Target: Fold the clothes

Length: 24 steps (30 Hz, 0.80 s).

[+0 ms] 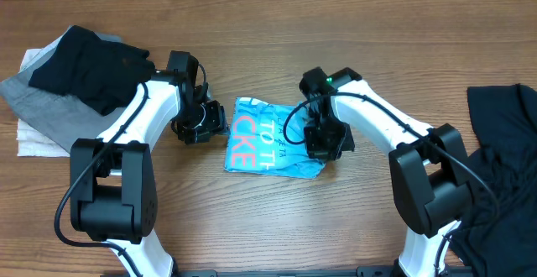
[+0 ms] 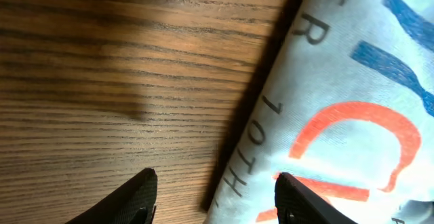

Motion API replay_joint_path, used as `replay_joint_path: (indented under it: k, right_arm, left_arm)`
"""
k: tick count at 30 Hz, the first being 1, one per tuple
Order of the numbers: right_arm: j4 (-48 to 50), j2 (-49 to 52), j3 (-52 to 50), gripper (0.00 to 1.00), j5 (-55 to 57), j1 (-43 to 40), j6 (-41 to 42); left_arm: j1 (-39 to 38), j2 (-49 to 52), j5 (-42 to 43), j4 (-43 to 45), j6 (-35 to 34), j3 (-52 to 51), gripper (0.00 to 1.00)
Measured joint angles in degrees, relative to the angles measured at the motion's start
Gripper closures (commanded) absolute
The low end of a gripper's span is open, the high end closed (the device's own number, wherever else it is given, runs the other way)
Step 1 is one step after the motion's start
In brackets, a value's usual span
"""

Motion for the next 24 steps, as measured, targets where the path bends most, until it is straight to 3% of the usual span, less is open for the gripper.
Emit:
replay_joint_path:
  k: [3,9,17,24]
  right_arm:
    - [0.7,0.0,-0.61,0.67,0.13,-0.09,0.48]
    - [-2.1,-0.24,1.77,0.53,0.63,-0.5,-0.24]
    - [-1.86,-5.09,11.67,0.5,0.92,-1.25,-2.4]
    - [3.69,-6.21,12.35,0.5,0.42,-1.25,-6.05]
  left_arm:
    - [0.0,0.0,0.09,-0.02,0.0,0.0,0.43]
    - [0.0,0.0,0.52,-2.64,0.92,0.72,0.44]
    - [-0.48,-0.31,2.29,-4.68,1.99,7.72,0.41]
    - [-3.45,-0.57,3.54,-1.11,1.97,8.33,0.39]
